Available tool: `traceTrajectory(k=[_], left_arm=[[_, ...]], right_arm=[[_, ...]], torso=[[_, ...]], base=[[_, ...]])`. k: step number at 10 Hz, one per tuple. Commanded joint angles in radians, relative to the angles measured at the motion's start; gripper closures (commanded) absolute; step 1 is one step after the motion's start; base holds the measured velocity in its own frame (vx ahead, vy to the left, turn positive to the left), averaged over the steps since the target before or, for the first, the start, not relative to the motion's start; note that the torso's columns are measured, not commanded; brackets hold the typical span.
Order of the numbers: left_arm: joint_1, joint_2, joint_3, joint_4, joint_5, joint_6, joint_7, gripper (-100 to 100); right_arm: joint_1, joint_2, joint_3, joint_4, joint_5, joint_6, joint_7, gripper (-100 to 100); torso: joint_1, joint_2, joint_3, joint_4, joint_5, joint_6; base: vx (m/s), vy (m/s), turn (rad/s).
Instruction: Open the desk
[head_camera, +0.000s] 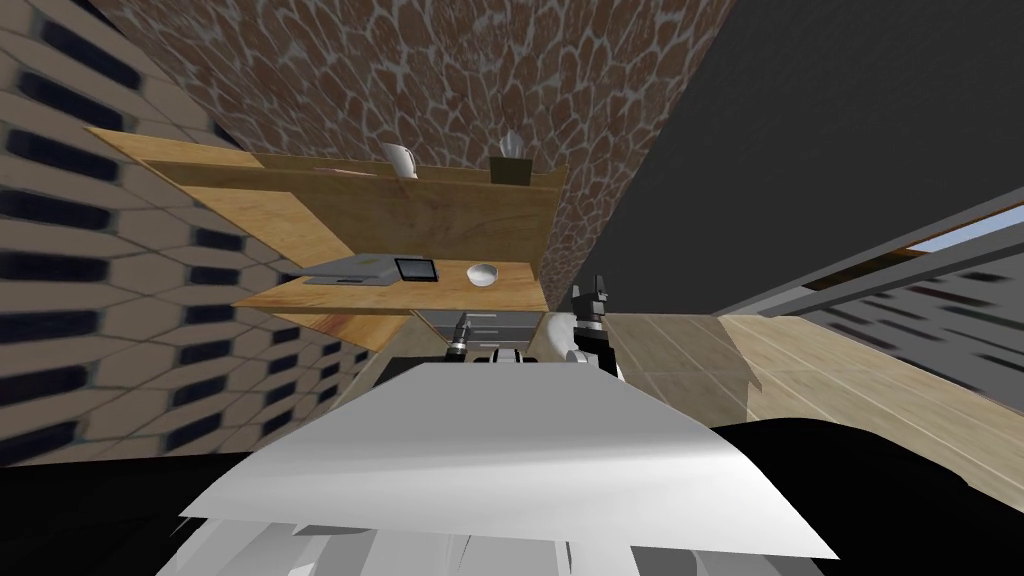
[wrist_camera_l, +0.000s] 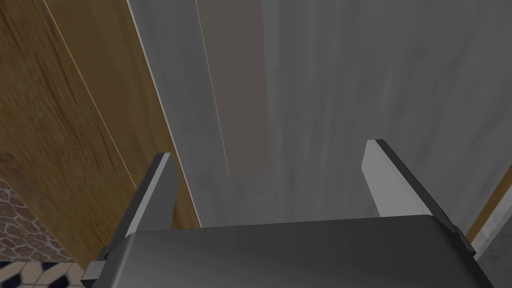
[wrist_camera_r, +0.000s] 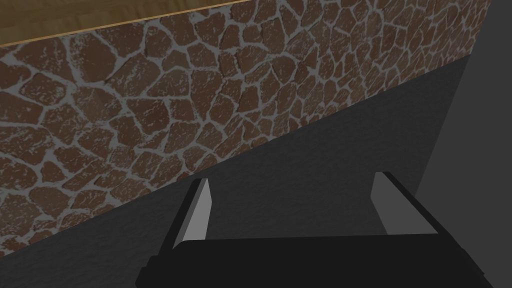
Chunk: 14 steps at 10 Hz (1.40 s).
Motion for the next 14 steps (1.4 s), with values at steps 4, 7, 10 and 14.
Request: traceTrajectory(k=[4, 7, 10, 14], left_arm=[[0.02, 0.004, -0.008, -0.024, -0.002, 0.005, 0.002, 100], [0.026, 0.007, -0.011, -0.042, -0.003, 0.014, 0.004, 100], [-0.004, 0.046, -0.004, -0.059, 0.004, 0.062, 0.009, -100], [-0.032, 0.014, 0.004, -0.071, 0.008, 0.116, 0.008, -100]], right_arm=[[0.0, 0.0, 0.0, 0.0, 0.0, 0.0, 0.0, 0], [-0.001, 0.0, 0.0, 0.0, 0.0, 0.0, 0.0, 0], [0.0, 0.0, 0.0, 0.0, 0.0, 0.0, 0.0, 0], [0.0, 0.0, 0.0, 0.0, 0.0, 0.0, 0.0, 0]], torso=[[0.0, 0.006, 0.003, 0.001, 0.0, 0.0], [0.0, 0.002, 0.001, 0.001, 0.0, 0.0], [0.0, -0.008, -0.005, -0.002, 0.0, 0.0], [0.001, 0.007, 0.004, 0.002, 0.0, 0.0]], base=[[-0.087, 0.001, 0.013], [-0.149, 0.005, 0.012], [0.066, -0.018, -0.008], [0.091, -0.016, -0.002]])
